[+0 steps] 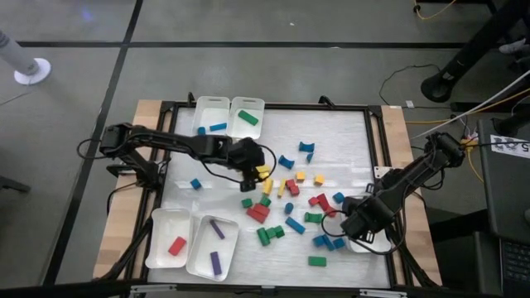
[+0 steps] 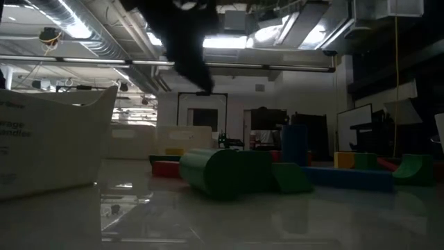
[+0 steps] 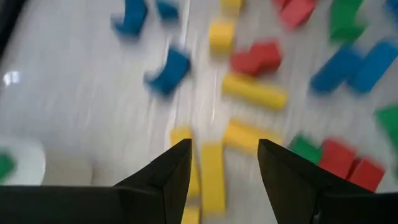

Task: Sort blocks
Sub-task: Put the yellow block into the bottom right white bin

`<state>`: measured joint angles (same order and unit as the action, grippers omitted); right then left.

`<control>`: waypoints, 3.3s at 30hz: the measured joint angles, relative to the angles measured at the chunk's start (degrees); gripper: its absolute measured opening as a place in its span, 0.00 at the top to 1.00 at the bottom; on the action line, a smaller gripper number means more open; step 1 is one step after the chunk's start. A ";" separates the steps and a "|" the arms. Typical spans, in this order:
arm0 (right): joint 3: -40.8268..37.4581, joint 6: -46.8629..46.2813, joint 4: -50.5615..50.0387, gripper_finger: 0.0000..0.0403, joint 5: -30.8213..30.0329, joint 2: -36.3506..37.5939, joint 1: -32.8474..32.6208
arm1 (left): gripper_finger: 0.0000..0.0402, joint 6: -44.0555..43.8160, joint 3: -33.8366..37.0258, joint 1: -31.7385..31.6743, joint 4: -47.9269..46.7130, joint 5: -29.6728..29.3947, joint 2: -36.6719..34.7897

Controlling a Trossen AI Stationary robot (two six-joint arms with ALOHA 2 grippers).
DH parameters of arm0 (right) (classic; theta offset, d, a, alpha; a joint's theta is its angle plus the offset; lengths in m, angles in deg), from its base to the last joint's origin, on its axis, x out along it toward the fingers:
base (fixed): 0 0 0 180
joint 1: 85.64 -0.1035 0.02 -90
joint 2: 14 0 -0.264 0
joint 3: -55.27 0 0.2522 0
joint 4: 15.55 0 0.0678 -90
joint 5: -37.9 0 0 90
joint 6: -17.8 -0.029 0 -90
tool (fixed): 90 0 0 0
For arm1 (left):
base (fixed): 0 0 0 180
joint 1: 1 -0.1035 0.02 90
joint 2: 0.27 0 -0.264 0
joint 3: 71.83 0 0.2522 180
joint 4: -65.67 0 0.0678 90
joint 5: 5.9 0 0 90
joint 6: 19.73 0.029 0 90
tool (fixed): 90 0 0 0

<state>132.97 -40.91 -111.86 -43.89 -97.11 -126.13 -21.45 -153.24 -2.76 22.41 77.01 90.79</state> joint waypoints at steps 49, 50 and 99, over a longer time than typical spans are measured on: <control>0.07 0.06 0.72 0.69 -0.11 0.00 0.00 | 0.64 2.92 8.81 -6.82 -0.38 4.31 7.52; 0.07 0.06 0.92 0.69 -0.10 -0.01 0.00 | 0.64 3.20 8.78 -6.82 -0.28 4.35 7.52; 0.07 -0.21 2.17 0.69 -0.29 0.00 0.00 | 0.46 1.54 8.52 0.27 1.54 -3.14 9.80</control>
<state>133.04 -41.12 -109.69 -44.18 -97.12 -126.13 -19.91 -144.72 -2.49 23.95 73.87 100.60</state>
